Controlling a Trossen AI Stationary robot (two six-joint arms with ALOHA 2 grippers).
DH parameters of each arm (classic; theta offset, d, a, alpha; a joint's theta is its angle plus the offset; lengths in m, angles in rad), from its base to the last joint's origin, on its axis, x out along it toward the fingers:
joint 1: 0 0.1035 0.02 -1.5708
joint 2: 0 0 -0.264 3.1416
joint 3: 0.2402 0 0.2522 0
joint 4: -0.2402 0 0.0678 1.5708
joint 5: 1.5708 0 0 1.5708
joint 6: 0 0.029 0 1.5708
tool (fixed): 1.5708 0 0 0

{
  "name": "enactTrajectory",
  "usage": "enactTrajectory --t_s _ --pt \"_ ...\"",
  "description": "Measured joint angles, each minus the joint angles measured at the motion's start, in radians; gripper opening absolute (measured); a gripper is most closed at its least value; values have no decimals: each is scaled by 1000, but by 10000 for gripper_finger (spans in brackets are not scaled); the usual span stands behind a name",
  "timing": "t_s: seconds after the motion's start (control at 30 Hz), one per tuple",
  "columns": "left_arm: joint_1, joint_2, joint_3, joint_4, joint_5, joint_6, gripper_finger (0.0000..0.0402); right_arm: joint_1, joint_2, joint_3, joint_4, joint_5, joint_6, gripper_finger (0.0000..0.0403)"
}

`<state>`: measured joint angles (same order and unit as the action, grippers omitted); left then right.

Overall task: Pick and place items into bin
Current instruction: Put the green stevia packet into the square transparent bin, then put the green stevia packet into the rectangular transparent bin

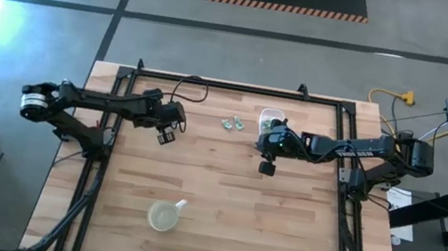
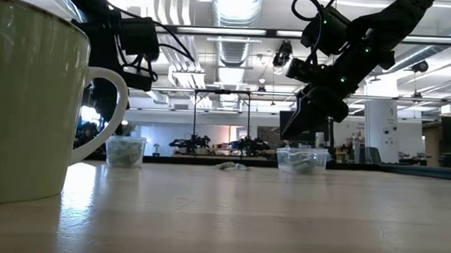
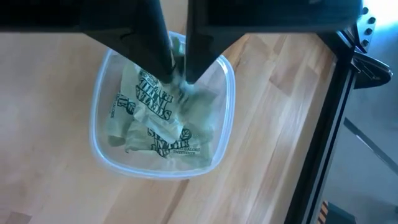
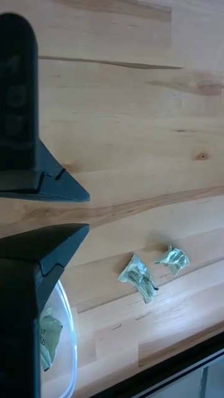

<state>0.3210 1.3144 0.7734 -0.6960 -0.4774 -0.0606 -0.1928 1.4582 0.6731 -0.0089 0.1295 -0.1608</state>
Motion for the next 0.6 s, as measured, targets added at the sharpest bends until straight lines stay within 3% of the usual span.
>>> enactTrajectory --t_s 0.33,0.6 --pt "0 -3 1 6 -5 15 131 0 1 0 0 0 3 57" --pt "0 -92 37 18 -84 -9 143 0 1 0 14 0 4 57"
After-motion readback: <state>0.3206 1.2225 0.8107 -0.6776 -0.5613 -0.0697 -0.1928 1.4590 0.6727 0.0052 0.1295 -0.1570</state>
